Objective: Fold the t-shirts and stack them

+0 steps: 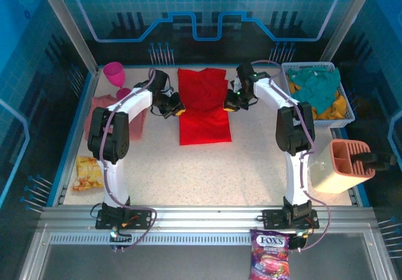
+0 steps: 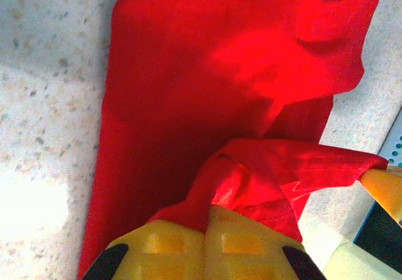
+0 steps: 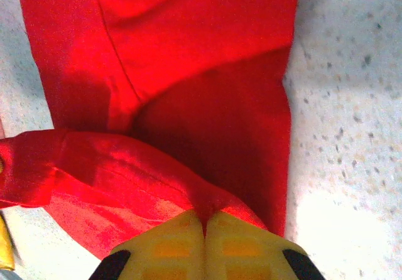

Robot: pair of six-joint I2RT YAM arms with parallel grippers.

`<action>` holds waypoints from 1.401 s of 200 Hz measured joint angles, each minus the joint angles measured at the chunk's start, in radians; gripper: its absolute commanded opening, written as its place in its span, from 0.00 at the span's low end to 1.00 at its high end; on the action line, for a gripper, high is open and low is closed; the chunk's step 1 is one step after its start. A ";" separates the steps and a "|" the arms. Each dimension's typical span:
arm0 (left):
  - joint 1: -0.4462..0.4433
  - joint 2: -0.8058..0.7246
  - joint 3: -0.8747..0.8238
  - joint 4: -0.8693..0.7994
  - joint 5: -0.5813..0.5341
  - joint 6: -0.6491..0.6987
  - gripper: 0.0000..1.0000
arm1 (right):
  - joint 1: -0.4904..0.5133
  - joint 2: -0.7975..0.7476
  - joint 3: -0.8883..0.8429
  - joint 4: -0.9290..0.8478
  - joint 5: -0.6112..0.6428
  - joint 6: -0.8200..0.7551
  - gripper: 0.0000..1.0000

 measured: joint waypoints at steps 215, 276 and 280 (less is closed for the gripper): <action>-0.047 -0.344 -0.696 0.316 0.058 0.064 0.58 | -0.006 -0.367 -0.711 0.300 -0.113 0.076 0.70; -0.037 -0.304 -0.689 0.346 0.084 0.008 0.48 | -0.005 -0.315 -0.711 0.380 -0.154 0.098 0.63; -0.035 -0.302 -0.686 0.344 0.087 0.008 0.48 | -0.005 -0.314 -0.710 0.381 -0.156 0.098 0.63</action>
